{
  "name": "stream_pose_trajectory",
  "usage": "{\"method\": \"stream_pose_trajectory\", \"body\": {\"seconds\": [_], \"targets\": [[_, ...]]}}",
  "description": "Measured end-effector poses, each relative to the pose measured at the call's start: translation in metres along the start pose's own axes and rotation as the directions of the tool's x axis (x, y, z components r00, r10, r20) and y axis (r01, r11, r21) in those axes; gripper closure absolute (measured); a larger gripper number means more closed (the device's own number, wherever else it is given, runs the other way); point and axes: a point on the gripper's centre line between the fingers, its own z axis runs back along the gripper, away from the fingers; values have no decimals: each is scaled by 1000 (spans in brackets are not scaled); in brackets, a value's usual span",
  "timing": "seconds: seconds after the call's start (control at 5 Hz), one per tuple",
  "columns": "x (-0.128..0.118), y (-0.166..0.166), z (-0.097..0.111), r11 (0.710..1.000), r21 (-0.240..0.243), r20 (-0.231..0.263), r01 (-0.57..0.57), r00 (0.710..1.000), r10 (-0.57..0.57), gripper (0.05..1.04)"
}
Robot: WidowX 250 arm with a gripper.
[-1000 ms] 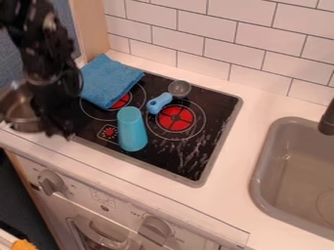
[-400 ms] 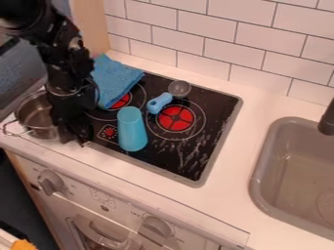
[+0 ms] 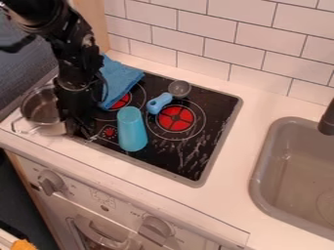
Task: Transferred the pot to the bottom left corner of the burner
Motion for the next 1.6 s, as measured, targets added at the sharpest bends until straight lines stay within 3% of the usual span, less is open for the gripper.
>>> {"method": "stream_pose_trajectory", "body": {"seconds": [0.4, 0.6, 0.8, 1.4, 1.6], "targets": [[5, -8, 5, 1000, -22, 6, 21, 1000, -21, 275], [3, -15, 9, 998, -58, 17, 38, 999, -37, 93], [2, -12, 26, 996, -79, 26, 42, 999, -40, 83], [-2, 15, 120, 996, 85, 112, -30, 994, 21, 83], [-2, 15, 120, 996, 86, 115, -32, 993, 22, 83]]}}
